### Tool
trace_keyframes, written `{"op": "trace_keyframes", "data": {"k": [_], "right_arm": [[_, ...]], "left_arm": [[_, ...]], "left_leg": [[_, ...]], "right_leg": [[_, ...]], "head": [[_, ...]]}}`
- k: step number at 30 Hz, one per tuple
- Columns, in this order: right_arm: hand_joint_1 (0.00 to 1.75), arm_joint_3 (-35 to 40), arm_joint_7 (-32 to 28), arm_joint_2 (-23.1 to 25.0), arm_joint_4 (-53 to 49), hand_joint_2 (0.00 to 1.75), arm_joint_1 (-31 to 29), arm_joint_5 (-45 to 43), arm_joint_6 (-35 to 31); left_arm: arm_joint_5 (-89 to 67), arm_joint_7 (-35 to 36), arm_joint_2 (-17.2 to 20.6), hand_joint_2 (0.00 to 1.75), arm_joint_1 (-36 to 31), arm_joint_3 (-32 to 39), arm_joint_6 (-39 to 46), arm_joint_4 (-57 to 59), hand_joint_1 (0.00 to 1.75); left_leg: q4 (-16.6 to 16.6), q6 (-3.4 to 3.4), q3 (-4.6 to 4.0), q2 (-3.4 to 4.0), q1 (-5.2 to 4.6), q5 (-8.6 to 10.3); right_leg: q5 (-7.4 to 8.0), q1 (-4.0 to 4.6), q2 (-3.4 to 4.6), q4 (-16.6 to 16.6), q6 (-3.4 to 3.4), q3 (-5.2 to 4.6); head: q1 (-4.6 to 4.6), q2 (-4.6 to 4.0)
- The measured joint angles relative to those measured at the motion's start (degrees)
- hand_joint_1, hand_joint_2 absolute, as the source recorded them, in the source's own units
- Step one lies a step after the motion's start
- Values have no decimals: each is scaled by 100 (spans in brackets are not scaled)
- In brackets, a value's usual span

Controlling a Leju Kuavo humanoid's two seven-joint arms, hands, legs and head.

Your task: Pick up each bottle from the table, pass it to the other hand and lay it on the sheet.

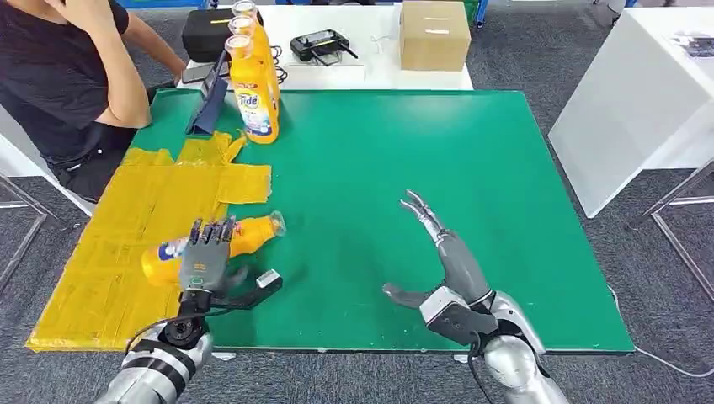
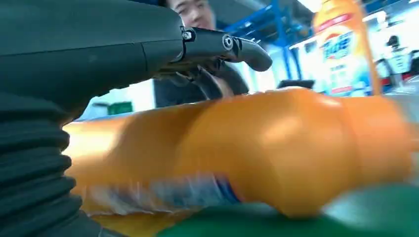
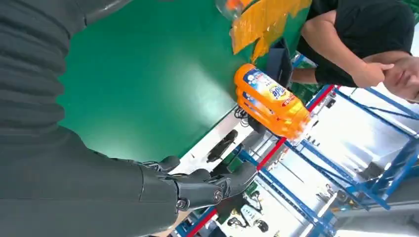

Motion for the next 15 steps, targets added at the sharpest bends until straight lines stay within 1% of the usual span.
{"op": "trace_keyframes", "data": {"k": [4,6,9,11,12,13,14,15], "right_arm": [[0,7,2,-2,-2,175,4,15,-9],[0,7,20,-2,-2,175,20,66,-33],[0,7,24,-7,-9,175,113,116,-61],[0,7,24,-11,-20,175,159,186,-105],[0,2,24,-15,-44,175,208,274,-175],[0,-4,17,-20,-66,0,266,357,-236],[0,-7,-26,-24,-83,0,344,420,-282],[0,-9,-83,-24,-107,0,429,455,-317]], "left_arm": [[0,183,115,0,-168,-441,-2,225,0],[0,429,168,0,-187,-583,2,225,0],[-2,1071,358,0,-172,-957,4,-70,0],[-2,1172,470,0,-133,-1118,4,-285,0],[-2,1242,536,0,-48,-1127,7,-589,0],[0,1272,577,0,42,-1129,9,-929,0],[29,1076,583,0,171,-1114,11,-1364,0],[131,602,568,0,319,-972,15,-1971,0]], "left_leg": [[0,0,4,2,-3,0],[0,0,8,2,-4,0],[0,0,6,2,-2,0],[0,0,7,4,0,0],[0,0,7,5,1,0],[0,0,5,5,2,0],[0,0,4,4,1,0],[0,0,1,2,0,-2]], "right_leg": [[0,-4,0,-1,0,2],[0,-4,0,-1,0,3],[0,-2,0,-1,0,2],[0,0,1,-1,0,0],[0,4,2,-1,0,-2],[0,6,1,-1,0,-4],[0,5,1,-1,0,-5],[-1,1,1,-1,0,-4]], "head": [[-2,0],[0,0],[0,0],[-4,0],[-2,0],[-2,0],[2,0],[-9,0]]}}
